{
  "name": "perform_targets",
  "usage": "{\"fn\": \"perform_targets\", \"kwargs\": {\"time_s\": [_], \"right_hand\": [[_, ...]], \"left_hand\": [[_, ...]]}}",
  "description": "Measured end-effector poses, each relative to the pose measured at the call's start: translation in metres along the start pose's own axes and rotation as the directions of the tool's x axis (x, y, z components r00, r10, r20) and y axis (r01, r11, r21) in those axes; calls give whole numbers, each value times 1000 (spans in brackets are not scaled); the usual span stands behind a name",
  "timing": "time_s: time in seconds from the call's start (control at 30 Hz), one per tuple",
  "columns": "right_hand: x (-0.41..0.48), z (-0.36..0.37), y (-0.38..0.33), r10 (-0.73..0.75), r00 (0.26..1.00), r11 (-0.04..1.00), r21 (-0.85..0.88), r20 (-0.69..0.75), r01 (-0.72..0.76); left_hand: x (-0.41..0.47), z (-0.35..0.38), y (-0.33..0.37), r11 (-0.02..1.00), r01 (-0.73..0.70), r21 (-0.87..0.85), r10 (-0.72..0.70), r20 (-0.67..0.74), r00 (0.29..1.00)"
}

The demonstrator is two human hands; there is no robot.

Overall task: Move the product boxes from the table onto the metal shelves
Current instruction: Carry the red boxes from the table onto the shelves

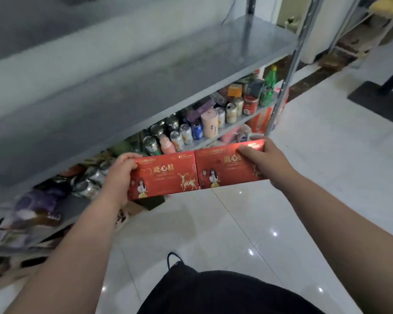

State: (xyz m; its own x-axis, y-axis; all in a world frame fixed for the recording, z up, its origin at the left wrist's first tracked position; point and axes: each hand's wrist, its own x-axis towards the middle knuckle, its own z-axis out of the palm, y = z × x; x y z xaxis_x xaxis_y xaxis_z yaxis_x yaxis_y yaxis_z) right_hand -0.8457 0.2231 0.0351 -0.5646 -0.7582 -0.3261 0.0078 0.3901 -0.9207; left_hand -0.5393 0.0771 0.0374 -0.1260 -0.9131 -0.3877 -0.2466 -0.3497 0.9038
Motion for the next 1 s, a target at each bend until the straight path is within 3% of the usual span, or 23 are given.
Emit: {"fn": "perform_targets", "kwargs": {"time_s": [0.17, 0.27, 0.43, 0.73, 0.93, 1.0], "right_hand": [[40, 72, -104, -228, 952, 967, -69, 203, 246], [52, 120, -165, -368, 898, 914, -86, 243, 397], [58, 190, -255, -501, 810, 848, -16, 305, 530], [56, 304, -362, -635, 720, 766, 112, 281, 633], [69, 370, -397, -664, 673, 741, 160, 326, 653], [79, 388, -403, -668, 655, 733, 157, 354, 662]], "left_hand": [[-8, -85, 61, 985, -133, -110, 106, -223, 969], [-10, -135, 98, 961, -231, -155, 171, -324, 931], [-8, -205, 153, 907, -369, -200, 254, -438, 862], [18, -323, 213, 846, -526, -86, 400, -549, 734], [56, -379, 238, 822, -567, -44, 446, -569, 691], [70, -393, 241, 834, -550, 44, 468, -584, 663]]}}
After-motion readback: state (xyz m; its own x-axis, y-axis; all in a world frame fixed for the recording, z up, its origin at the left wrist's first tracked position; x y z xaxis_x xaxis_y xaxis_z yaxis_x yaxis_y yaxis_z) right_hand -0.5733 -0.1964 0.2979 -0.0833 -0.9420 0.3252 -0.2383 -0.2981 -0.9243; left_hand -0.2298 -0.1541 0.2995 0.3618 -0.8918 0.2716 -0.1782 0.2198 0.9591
